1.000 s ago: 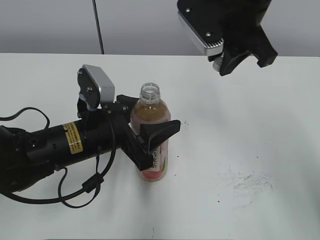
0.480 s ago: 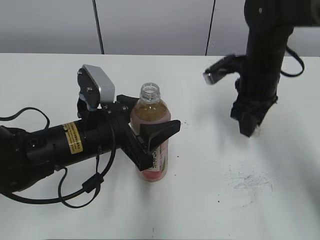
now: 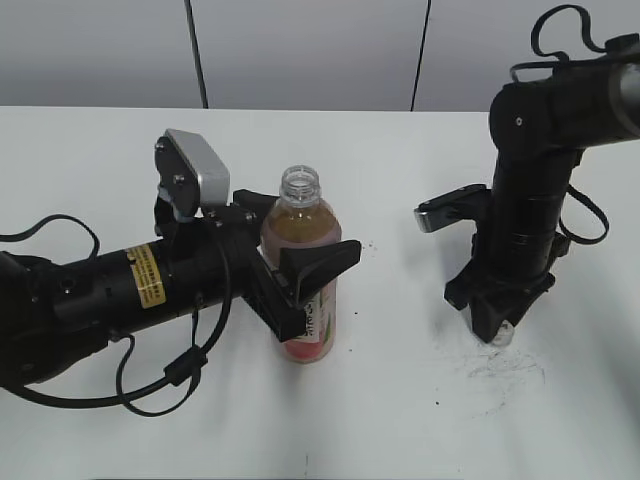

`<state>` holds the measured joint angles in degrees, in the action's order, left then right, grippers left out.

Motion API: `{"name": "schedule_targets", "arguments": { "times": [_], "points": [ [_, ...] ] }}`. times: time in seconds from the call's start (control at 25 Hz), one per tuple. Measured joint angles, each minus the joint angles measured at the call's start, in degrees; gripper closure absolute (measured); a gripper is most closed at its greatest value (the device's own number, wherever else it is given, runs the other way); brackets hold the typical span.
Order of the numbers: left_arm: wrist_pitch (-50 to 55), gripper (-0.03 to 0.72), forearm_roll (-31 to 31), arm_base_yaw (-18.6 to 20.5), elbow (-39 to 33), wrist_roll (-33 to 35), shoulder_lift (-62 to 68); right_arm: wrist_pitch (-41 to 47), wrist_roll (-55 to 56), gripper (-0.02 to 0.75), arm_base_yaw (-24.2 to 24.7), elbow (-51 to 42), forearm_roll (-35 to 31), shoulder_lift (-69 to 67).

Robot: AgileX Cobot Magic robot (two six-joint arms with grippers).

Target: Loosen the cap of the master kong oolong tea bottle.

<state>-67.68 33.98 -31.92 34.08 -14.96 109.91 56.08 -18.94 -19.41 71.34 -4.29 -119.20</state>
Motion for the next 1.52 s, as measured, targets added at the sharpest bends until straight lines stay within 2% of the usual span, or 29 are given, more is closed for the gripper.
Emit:
{"name": "schedule_targets", "arguments": {
  "times": [0.16, 0.24, 0.28, 0.44, 0.48, 0.76, 1.08, 1.36, 1.52],
  "points": [
    [0.0, 0.241, 0.05, 0.0, 0.0, 0.0, 0.0, -1.95, 1.71, 0.451, 0.0, 0.0, 0.2, 0.0],
    [0.0, 0.241, 0.05, 0.0, 0.0, 0.0, 0.0, -1.95, 1.89, 0.414, 0.0, 0.0, 0.2, 0.0],
    [-0.05, 0.241, 0.05, 0.0, 0.0, 0.0, 0.0, -1.95, 1.93, 0.381, 0.0, 0.0, 0.2, 0.0],
    [-0.05, 0.241, 0.05, 0.0, 0.0, 0.0, 0.0, -1.95, 2.12, 0.169, 0.0, 0.0, -0.45, 0.0],
    [-0.05, 0.241, 0.05, 0.0, 0.0, 0.0, 0.0, -1.9, 2.17, 0.143, 0.0, 0.0, -0.8, 0.0],
    [-0.05, 0.241, 0.05, 0.0, 0.0, 0.0, 0.0, 1.78, 4.07, 0.209, 0.0, 0.0, -1.45, 0.57],
    [-0.15, 0.224, 0.0, 0.0, 0.0, 0.0, 0.0, 1.92, 4.37, 0.216, 0.0, 0.0, -1.45, 1.13],
    [-1.06, 0.131, -0.11, 0.0, 0.0, 0.0, 0.0, 2.38, 4.47, 0.216, 0.0, 0.0, -1.45, 1.13],
    [-1.19, 0.112, -0.11, 0.0, 0.0, 0.0, 0.0, 2.77, 4.54, 0.216, 0.0, 0.0, -1.45, 1.55]
  ]
}}
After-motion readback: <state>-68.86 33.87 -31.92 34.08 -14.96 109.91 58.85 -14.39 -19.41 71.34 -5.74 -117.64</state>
